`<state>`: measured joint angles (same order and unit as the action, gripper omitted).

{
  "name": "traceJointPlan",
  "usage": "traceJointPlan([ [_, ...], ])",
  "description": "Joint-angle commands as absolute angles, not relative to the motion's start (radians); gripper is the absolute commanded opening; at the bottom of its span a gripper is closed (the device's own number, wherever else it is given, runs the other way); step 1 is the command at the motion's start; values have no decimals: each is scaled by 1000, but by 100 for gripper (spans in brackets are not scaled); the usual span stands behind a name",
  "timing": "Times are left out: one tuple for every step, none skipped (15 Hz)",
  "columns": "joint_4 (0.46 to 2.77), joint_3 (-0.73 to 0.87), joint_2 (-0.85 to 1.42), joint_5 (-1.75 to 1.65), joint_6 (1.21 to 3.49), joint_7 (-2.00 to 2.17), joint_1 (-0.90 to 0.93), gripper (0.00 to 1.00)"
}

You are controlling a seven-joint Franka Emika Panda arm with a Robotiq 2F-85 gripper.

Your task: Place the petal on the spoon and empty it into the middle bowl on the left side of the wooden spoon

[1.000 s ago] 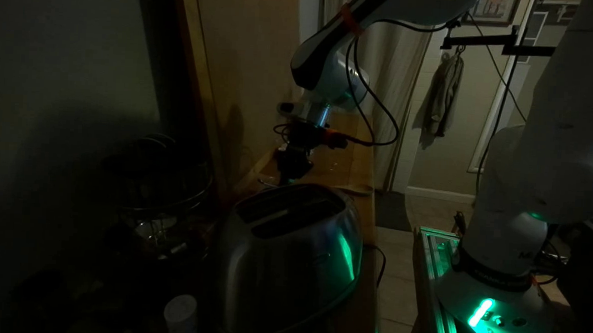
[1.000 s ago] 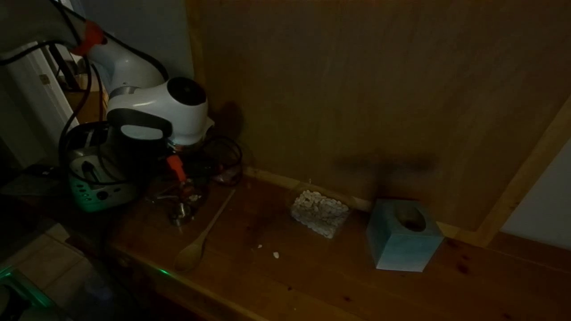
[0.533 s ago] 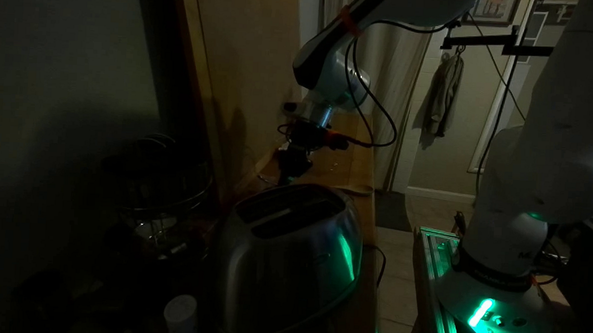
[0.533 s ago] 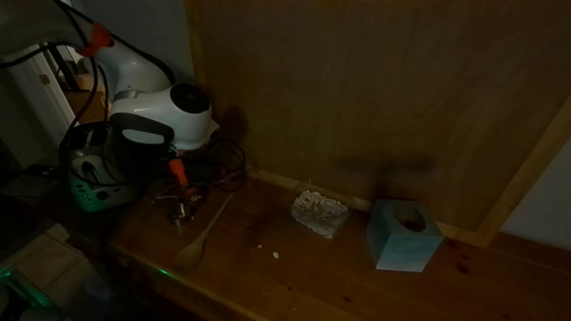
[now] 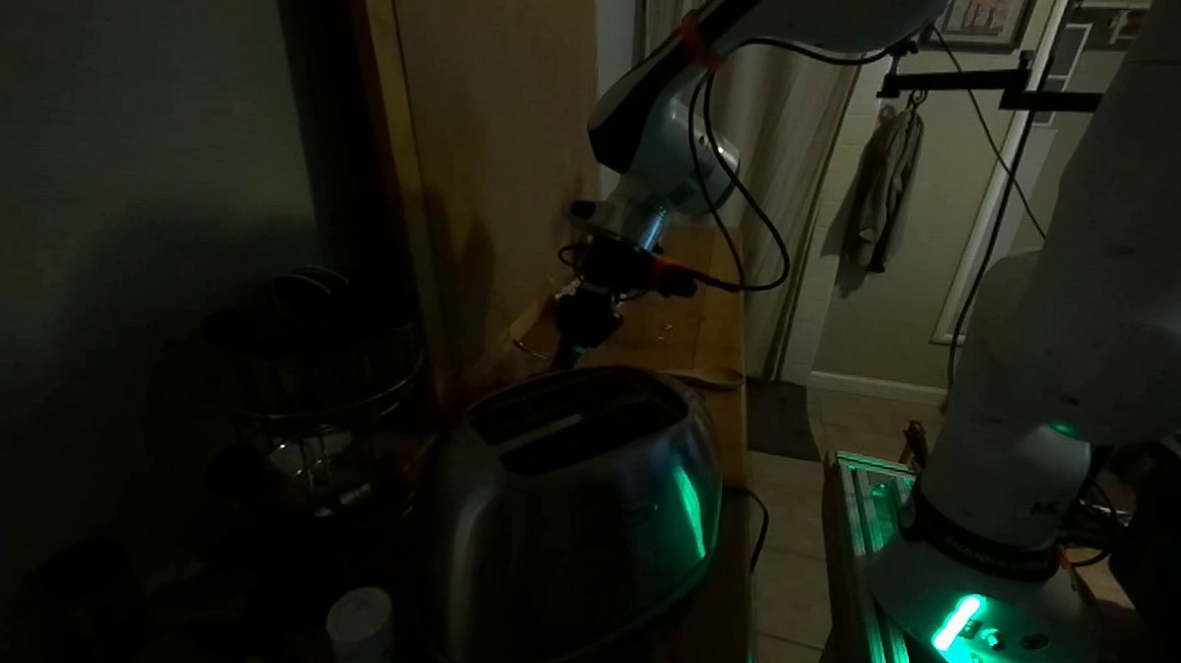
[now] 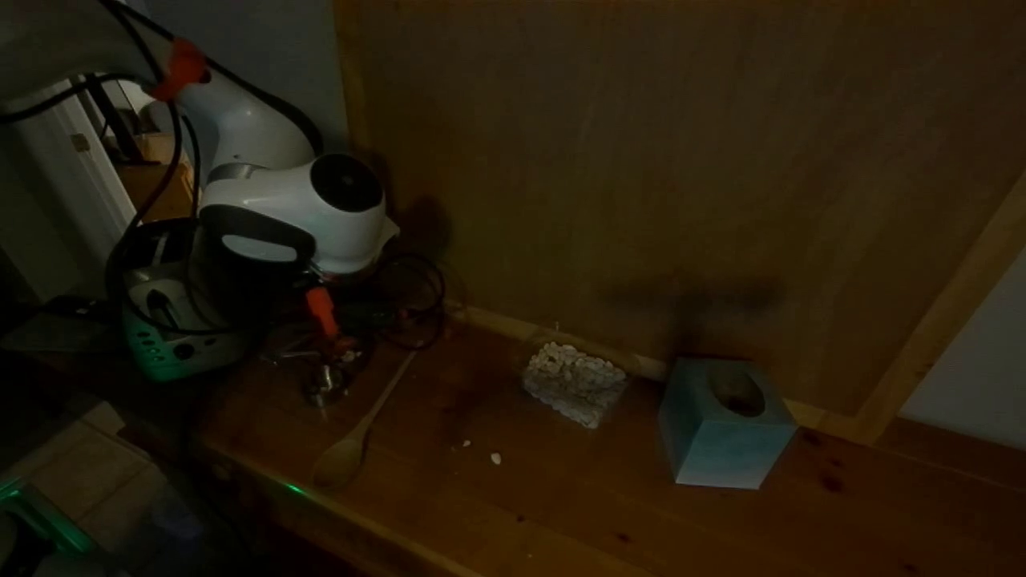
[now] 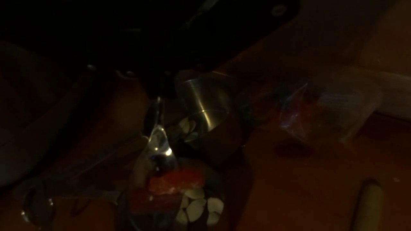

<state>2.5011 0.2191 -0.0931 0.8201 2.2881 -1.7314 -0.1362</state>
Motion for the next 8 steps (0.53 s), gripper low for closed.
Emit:
traceJointPlan([
  [2468, 228, -77, 842, 2217, -1726, -155, 5],
  [2463, 232, -77, 838, 2186, -1720, -159, 5],
  [2460, 234, -77, 845, 2178, -1722, -161, 5],
  [2457, 236, -78, 845, 2159, -1724, -165, 5],
  [2455, 237, -78, 847, 2153, -1726, -167, 5],
  [2451, 238, -77, 849, 2143, -1725, -169, 5],
  [2452, 238, -76, 849, 2138, -1724, -171, 5],
  [2451, 238, -74, 851, 2139, -1726, -172, 5],
])
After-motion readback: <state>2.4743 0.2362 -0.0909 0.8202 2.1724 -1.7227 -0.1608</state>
